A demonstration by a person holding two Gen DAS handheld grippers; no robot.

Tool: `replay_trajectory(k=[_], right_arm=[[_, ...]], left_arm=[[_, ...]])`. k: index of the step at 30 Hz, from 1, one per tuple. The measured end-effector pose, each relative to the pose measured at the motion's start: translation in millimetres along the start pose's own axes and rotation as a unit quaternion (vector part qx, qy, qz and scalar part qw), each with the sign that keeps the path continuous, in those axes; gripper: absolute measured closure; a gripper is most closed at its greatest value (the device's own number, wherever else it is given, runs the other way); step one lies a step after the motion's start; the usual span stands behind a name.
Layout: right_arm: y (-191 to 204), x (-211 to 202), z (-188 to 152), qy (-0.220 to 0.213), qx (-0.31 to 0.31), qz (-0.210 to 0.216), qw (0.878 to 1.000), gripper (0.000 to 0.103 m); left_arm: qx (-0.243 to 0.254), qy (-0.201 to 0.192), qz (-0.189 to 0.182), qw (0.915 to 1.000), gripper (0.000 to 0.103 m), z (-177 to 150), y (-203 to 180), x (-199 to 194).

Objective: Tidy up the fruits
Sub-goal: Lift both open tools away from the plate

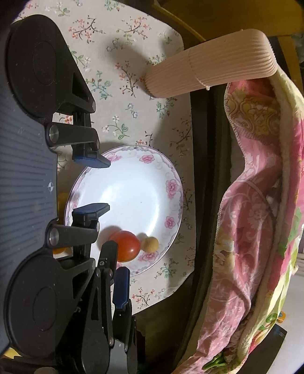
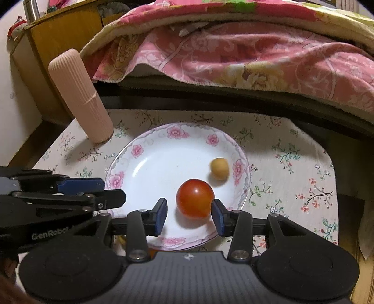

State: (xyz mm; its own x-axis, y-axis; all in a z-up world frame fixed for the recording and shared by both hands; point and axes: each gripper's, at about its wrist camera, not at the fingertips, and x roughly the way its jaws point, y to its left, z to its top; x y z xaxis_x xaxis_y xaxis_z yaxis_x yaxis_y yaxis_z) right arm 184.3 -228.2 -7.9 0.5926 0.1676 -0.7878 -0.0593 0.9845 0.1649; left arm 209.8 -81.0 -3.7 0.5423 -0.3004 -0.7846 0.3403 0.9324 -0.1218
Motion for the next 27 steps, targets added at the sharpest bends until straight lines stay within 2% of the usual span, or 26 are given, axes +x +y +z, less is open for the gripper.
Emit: replay_trajectory(k=[14, 27], right_arm=[[-3, -14, -4, -0.003, 0.006, 0.007, 1.000, 0.062], [10, -20, -25, 0.029, -0.011, 0.028, 0.999, 0.062]], left_arm=[[0.005, 0.004, 0.003, 1.0000, 0.055, -3, -1, -8], [0.017, 0.019, 0.002, 0.9997, 0.051, -19, 6, -25]])
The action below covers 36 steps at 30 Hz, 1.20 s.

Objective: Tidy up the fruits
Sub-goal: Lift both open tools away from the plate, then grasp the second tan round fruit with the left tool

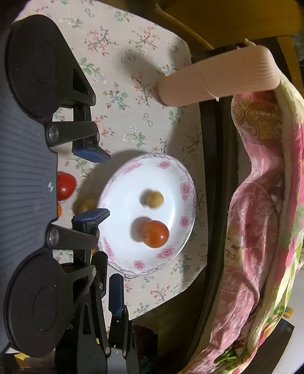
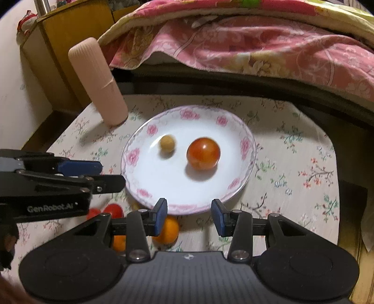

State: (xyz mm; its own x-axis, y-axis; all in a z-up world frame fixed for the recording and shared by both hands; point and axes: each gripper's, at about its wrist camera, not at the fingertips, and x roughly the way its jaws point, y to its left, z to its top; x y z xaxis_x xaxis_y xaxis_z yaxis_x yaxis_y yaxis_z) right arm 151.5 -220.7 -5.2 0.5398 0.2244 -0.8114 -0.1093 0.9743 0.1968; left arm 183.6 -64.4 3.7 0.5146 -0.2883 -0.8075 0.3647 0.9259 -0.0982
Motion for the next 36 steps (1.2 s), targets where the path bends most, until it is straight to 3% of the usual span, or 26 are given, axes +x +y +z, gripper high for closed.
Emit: replay_trajectory(k=[12, 20, 36], right_arm=[[16, -9, -19, 0.020, -0.009, 0.027, 0.999, 0.062], [51, -13, -39, 0.042, -0.041, 0.056, 0.997, 0.062], [69, 0, -54, 0.070, -0.075, 0.087, 0.991, 0.062]], left_arm=[[0.013, 0.031, 0.013, 0.9994, 0.048, -45, 22, -33], [0.030, 0.072, 0.019, 0.9968, 0.052, -87, 23, -23], [0.052, 0.068, 0.024, 0.9960, 0.055, -92, 28, -12]])
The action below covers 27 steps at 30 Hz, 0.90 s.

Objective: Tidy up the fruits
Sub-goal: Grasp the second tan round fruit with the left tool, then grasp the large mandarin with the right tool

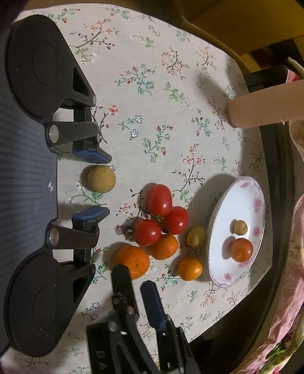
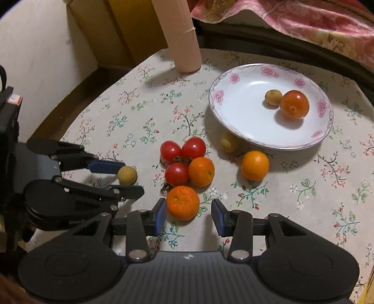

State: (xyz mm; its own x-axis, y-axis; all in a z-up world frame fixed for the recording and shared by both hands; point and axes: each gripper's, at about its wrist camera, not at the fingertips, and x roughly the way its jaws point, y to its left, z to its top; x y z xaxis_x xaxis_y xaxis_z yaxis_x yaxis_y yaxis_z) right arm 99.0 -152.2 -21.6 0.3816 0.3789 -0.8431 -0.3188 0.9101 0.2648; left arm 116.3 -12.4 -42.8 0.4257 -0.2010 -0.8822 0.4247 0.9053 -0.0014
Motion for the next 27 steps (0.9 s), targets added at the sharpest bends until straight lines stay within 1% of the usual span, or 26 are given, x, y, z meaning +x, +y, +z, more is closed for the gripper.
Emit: replay_trajectory(k=[6, 10, 13, 16, 19, 20, 23, 25, 27], right_arm=[[8, 10, 2, 0.000, -0.018, 0.004, 1.000, 0.062], [10, 21, 2, 0.014, -0.030, -0.007, 0.999, 0.062], [12, 21, 2, 0.013, -0.040, -0.016, 0.999, 0.064], [11, 21, 1, 0.016, -0.038, -0.013, 0.999, 0.065], [11, 18, 1, 0.017, -0.040, -0.014, 0.999, 0.066], [11, 16, 2, 0.013, -0.041, -0.014, 0.999, 0.066], [11, 13, 2, 0.010, -0.043, -0.014, 0.999, 0.067], [11, 13, 3, 0.011, -0.041, -0.013, 0.999, 0.067], [11, 13, 1, 0.015, -0.043, -0.012, 0.999, 0.067]], left_arm=[[0.001, -0.001, 0.001, 1.0000, 0.060, -1, 0, 0], [0.005, -0.002, 0.002, 1.0000, 0.057, -1, 0, 1], [0.009, -0.003, 0.004, 1.0000, 0.056, -2, -1, 1], [0.009, -0.003, 0.004, 0.9999, 0.054, -2, -1, 1], [0.013, -0.003, 0.006, 0.9999, 0.055, -3, -2, 1], [0.014, -0.003, 0.007, 0.9999, 0.055, -3, -2, 1], [0.019, -0.001, 0.010, 0.9998, 0.062, -2, -3, 1], [0.014, -0.004, 0.010, 0.9999, 0.071, -2, -3, -1], [0.009, -0.005, -0.006, 0.9999, 0.071, -1, -3, -5]])
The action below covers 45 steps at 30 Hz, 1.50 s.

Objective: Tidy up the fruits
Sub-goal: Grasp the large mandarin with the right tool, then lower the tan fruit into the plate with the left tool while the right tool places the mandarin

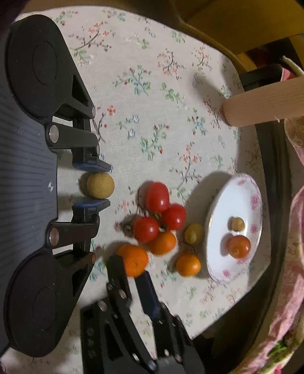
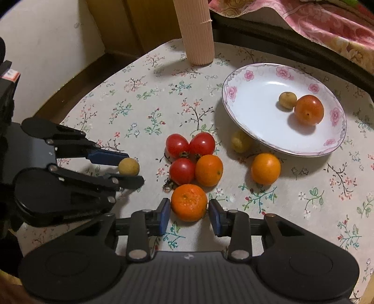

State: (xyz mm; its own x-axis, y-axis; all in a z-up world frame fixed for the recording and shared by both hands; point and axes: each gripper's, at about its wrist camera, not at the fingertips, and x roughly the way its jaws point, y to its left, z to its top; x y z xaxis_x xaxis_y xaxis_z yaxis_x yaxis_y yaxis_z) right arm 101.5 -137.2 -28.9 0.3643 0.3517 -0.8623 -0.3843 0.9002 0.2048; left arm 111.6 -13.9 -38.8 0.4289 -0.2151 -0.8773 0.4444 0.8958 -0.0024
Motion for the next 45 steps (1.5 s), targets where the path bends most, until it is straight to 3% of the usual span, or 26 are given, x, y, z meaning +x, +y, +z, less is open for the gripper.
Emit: replay_trajectory(k=[9, 14, 19, 23, 32, 35, 41, 45], right_arm=[[-3, -17, -22, -0.008, -0.011, -0.019, 1.000, 0.076], [-2, -17, -21, -0.010, -0.012, 0.000, 1.000, 0.075], [4, -13, -12, -0.016, -0.016, 0.019, 1.000, 0.070], [7, -2, -8, -0.015, -0.026, 0.001, 1.000, 0.056], [3, 3, -7, -0.017, -0.025, -0.010, 1.000, 0.060], [6, 2, -8, -0.017, -0.031, -0.008, 0.999, 0.067], [0, -3, -8, -0.012, -0.010, -0.004, 1.000, 0.068], [-4, -13, -6, -0.026, -0.003, -0.005, 1.000, 0.068]], left_arm=[[0.023, 0.005, -0.018, 0.9996, 0.071, -13, -28, -8], [0.014, 0.005, -0.014, 0.9998, 0.071, -16, -25, -10], [0.006, 0.008, -0.019, 0.9998, 0.067, -16, -19, -8], [0.015, 0.011, -0.021, 0.9996, 0.065, -17, -20, -6], [0.033, 0.007, -0.014, 0.9993, 0.059, -22, -23, -8], [0.032, 0.014, -0.015, 0.9993, 0.072, -21, -24, -9], [0.022, 0.018, -0.024, 0.9993, 0.072, -16, -23, -10], [0.023, -0.001, -0.022, 0.9995, 0.072, 1, -26, -15]])
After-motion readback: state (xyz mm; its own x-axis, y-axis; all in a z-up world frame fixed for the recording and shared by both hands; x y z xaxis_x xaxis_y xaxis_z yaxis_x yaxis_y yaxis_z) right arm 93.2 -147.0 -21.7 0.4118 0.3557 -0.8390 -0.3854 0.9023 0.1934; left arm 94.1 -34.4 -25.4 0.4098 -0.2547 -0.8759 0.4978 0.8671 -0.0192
